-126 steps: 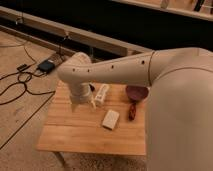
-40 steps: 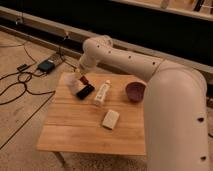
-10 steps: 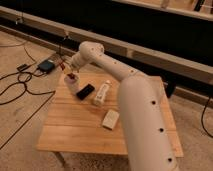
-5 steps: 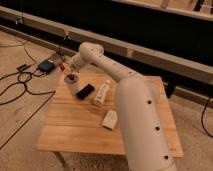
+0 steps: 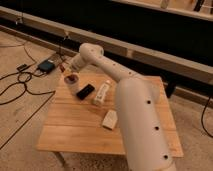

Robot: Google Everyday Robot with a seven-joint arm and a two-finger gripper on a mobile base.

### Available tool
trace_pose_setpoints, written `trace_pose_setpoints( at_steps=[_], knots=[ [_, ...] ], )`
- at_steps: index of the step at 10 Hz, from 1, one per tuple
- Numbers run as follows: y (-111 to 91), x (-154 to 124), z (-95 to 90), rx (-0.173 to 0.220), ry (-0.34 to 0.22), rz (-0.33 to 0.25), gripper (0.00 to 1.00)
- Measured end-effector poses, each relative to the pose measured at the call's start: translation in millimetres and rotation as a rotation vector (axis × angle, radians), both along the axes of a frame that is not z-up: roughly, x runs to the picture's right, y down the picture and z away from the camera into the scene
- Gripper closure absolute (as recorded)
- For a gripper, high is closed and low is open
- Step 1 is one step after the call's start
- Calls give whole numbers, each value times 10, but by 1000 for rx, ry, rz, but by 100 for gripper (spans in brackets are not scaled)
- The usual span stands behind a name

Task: Place the pepper in the ceramic cup

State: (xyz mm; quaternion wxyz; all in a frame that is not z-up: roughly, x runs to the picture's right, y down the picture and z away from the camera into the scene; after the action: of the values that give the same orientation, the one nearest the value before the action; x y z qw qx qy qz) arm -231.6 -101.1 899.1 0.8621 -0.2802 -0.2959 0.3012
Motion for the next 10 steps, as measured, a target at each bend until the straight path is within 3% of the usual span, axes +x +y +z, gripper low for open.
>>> trace_pose_setpoints(
  at_steps=[4,10],
  knots=[
    [-41,63,4,2,9,22,25],
    [-234,184,-137,37,19,63,25]
  ],
)
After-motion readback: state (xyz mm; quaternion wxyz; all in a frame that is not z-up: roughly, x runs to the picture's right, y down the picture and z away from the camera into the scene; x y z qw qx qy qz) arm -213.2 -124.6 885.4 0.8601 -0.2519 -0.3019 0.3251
